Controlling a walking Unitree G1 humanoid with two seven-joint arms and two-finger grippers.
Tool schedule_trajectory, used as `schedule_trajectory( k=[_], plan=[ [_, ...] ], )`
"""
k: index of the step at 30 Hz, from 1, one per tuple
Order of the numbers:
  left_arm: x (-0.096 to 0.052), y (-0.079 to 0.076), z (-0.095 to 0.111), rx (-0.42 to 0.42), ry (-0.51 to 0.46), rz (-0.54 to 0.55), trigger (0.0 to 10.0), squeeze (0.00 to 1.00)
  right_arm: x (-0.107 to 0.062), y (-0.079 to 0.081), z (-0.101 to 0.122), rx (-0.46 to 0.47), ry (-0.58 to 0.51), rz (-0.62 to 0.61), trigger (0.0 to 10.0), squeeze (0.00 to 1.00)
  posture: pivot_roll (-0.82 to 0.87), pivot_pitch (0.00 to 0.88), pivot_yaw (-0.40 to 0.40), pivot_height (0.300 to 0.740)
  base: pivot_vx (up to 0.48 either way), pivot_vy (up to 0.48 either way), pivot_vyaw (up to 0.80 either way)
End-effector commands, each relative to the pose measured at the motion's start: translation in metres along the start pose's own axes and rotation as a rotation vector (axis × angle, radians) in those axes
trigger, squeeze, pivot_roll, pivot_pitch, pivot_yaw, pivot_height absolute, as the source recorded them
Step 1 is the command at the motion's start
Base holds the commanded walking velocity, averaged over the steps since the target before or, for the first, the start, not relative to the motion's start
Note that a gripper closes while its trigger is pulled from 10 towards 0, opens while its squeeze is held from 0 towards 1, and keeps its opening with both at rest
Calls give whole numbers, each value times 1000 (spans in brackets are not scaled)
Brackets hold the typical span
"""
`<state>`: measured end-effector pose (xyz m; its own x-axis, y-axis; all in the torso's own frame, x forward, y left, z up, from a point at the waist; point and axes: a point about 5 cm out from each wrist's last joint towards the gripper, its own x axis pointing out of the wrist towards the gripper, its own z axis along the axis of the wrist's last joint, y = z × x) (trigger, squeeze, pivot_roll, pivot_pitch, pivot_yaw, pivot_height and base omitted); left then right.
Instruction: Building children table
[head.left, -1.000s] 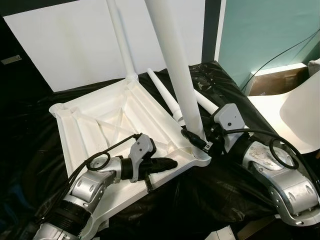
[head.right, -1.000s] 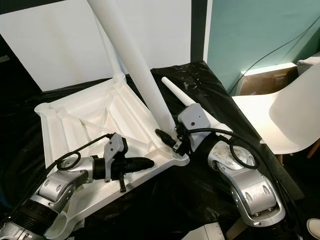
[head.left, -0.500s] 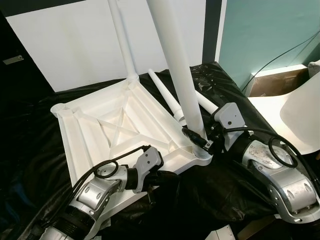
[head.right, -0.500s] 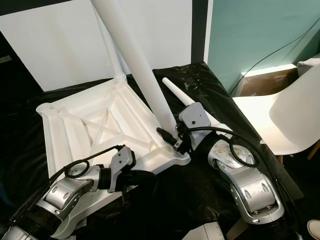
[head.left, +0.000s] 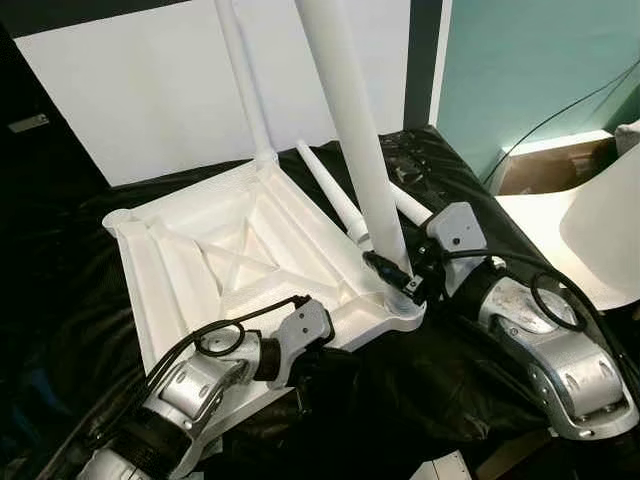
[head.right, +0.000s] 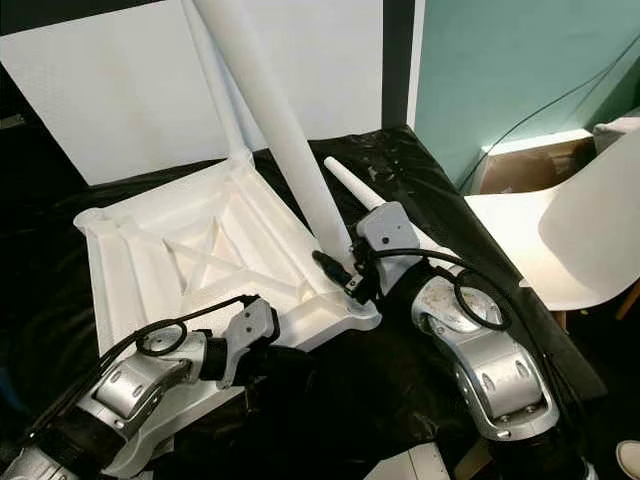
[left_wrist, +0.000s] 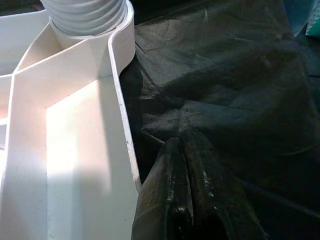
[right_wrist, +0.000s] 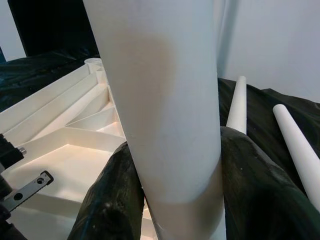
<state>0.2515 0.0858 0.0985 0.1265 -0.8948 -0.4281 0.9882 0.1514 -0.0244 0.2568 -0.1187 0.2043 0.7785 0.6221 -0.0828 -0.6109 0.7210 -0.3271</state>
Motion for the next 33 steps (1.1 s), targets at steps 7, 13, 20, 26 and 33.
schedule_trajectory(
  k=[7,13,20,26,33],
  plan=[
    [-3,8,-45,-82,275,114,0,0,2,-7,-16,23,89,-58,10000,0,-186,0,118,740,0,0,0],
    [-11,28,-47,-118,299,249,0,0,3,-7,-15,25,88,-58,10000,0,-185,0,114,740,0,0,0],
    [-33,47,-47,-119,330,359,0,0,4,-4,-16,34,87,-46,10000,0,-180,0,112,740,0,0,0],
    [-48,55,-47,-117,338,414,2235,0,6,-4,-16,42,85,-41,10000,0,-175,0,112,740,0,0,0],
    [-40,37,26,14,-85,210,10000,0,11,-4,-15,57,76,-37,10000,0,-172,0,118,740,0,0,0]
  ],
)
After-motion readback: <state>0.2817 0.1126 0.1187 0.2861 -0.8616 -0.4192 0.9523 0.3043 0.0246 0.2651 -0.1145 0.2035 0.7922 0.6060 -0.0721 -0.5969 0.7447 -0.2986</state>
